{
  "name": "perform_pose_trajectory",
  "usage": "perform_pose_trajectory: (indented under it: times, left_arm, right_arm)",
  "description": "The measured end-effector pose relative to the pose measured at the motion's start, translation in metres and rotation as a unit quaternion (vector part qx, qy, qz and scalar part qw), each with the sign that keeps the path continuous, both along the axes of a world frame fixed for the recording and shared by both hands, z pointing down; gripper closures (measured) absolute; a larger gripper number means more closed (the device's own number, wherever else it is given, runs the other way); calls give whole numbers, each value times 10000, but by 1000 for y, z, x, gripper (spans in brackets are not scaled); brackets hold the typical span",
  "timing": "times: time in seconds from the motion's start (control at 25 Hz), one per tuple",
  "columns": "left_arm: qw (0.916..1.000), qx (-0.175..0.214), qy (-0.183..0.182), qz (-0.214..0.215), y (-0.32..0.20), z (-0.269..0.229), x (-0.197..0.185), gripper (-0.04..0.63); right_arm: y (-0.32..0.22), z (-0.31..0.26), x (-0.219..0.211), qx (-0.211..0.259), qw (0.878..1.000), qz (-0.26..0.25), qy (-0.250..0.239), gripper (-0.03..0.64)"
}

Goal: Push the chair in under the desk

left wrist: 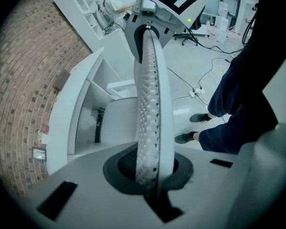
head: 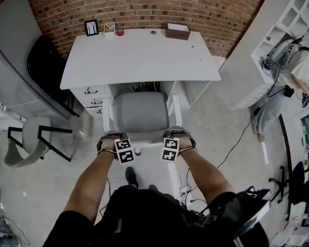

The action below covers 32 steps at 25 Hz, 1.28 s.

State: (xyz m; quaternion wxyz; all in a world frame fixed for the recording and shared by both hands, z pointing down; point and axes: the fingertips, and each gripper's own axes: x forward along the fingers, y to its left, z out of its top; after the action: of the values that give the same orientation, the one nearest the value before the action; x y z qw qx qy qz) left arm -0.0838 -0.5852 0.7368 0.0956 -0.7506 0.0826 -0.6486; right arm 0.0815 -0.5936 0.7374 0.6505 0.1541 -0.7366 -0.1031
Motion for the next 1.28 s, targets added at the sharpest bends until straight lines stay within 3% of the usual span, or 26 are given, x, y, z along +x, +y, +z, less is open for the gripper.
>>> perform_pose_trajectory:
  times: [0.88,1.04,1.28]
  left_arm:
    - [9997,173,53,176,-47,-2,-2,577]
    - [9999,38,31,132,-47,-2,-2,576]
    - [9995,207,93,226,-48,-2,1,574]
  right_arm:
    - [-46,-3,-2,17,10000,19,35,568]
    - [-47,-3,-2,34,10000,18,6,566]
    - [-49,-6,-1,147,9992,309,-191,509]
